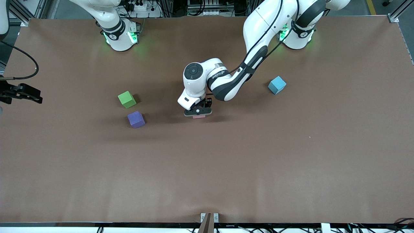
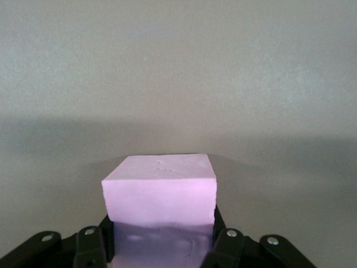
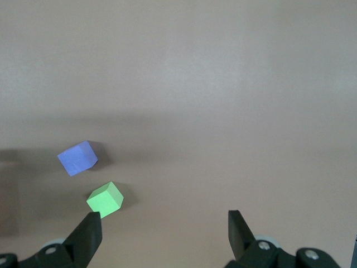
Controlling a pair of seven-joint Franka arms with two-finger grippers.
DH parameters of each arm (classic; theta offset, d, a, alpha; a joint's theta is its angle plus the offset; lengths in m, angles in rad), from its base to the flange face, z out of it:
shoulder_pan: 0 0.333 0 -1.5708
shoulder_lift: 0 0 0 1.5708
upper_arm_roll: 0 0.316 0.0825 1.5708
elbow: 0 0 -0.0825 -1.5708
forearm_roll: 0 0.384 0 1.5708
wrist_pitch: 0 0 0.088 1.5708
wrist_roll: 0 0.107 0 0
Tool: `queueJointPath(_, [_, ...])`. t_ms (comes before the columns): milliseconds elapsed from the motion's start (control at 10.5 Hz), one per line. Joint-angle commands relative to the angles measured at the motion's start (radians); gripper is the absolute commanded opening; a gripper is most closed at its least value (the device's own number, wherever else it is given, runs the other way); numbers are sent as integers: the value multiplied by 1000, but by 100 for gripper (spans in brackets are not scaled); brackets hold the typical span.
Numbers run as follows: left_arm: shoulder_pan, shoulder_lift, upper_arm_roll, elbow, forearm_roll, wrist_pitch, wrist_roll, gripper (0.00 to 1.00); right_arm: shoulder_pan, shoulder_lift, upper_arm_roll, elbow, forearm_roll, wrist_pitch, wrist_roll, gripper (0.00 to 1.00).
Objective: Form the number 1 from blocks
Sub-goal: 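Place the pink cube at the line end with the left gripper while the right withdraws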
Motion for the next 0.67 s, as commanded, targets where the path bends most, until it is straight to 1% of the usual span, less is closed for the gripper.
queueJointPath(0, [-16,11,18,21,20,10,-29,0,4,-58,-20,-71,19,28,0,100])
queueJointPath(382, [-32,17,22,17,20,10,-31,0,-2,-66,-22,-87,20,44,0,100])
queueJointPath(572, [-32,16,22,17,18,10,-29,0,-3,-104,-31,-148,19,99,0,100])
